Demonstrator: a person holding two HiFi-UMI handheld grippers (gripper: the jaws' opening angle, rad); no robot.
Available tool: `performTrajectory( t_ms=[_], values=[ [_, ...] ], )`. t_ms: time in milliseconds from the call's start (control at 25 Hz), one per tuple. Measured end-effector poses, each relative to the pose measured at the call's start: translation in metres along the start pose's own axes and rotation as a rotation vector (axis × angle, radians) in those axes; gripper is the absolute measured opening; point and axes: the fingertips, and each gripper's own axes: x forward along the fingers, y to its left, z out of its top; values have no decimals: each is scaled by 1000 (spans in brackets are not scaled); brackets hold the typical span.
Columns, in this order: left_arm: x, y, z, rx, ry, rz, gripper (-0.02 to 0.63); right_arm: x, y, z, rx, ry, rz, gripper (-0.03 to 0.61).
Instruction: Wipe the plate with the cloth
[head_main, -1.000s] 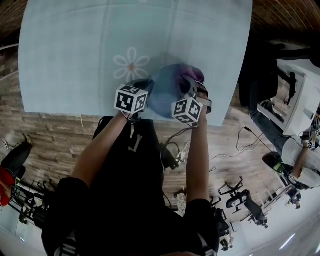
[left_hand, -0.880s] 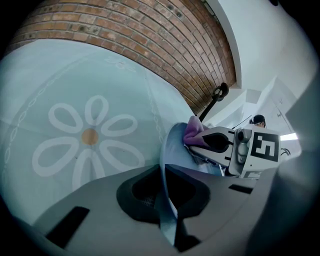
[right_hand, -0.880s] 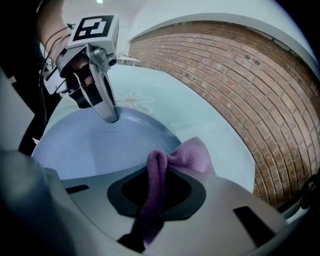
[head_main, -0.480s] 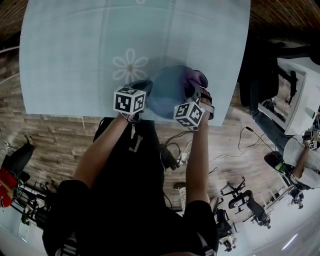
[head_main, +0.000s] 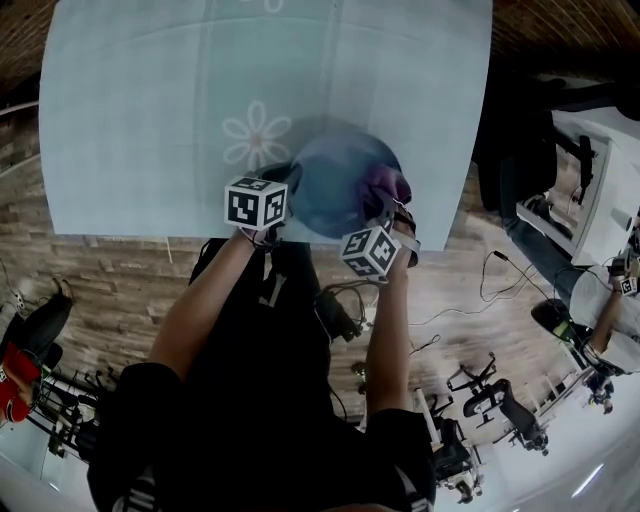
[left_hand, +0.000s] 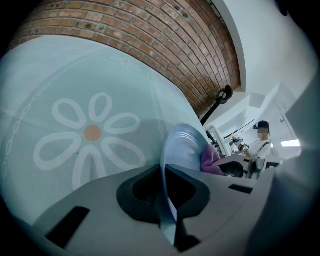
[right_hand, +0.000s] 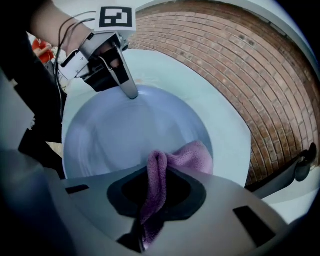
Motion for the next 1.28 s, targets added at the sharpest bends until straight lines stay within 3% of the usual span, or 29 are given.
performTrajectory(
  t_ms=[280, 520, 680, 840, 1280],
  values=[
    [1, 1, 0, 6, -7, -1, 43, -14, 47, 9, 179, -60, 179, 66],
    [1, 0, 1, 9, -11, 3, 43, -18, 87, 46, 203, -136, 316, 66],
    [3, -1, 1, 17, -11, 10, 43, -16, 103, 67, 162, -165, 352, 66],
    [4, -2, -2, 20, -6, 0, 43, -20, 94, 73, 230, -202, 310, 66],
    [-5, -2, 1, 57, 2, -18, 46, -88, 16, 68, 657, -429, -1, 66]
  ],
)
